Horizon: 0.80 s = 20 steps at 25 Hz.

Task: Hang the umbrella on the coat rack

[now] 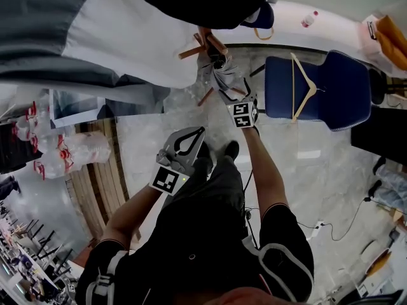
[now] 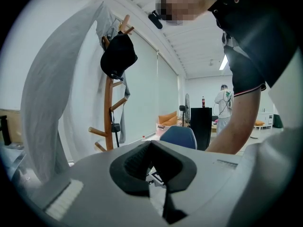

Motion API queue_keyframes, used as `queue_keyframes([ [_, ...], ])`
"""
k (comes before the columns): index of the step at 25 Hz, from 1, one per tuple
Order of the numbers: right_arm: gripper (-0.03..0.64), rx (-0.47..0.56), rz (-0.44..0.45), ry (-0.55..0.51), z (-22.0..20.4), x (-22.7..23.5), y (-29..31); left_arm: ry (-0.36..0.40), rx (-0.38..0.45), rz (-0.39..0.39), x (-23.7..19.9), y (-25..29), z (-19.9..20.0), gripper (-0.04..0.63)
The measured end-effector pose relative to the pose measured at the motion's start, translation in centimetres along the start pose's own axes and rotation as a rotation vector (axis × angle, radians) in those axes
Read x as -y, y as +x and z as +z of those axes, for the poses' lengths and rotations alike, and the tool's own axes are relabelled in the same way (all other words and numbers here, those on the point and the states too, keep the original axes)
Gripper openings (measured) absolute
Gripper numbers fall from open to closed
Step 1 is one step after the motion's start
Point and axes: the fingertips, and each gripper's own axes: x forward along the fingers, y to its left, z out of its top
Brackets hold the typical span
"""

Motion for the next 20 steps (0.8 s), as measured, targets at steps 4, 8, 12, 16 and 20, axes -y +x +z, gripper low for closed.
queue_keyframes([
  [4, 0.446, 0.033, 0.017, 0.002, 1.2, -0.2, -1.8, 0.043, -0.005, -0.003, -0.1, -0.3, 0.3, 0.000],
  [8, 0.412, 0.071, 0.031, 0.002, 3.1, -0.5, -4.1, -0.007, 0.019, 0.025, -0.3, -0.7, 0.9, 0.000],
  [12, 0.377, 0.104, 0.044, 0.007, 4.8, -0.4, -6.1, 0.005, 0.014, 0.027, -0.3, -0.9, 1.1, 0.000],
  [16, 0.350, 0.139, 0.049, 0.008, 6.6, -0.2, -8.1, 0.035, 0.032, 0.024, -0.3, -0.9, 1.8, 0.000],
  [20, 0.293, 0.167, 0.042, 0.003, 8.3, -0.3, -10.2, 0.003, 0.049, 0.044, -0.4, -1.2, 2.5, 0.000],
])
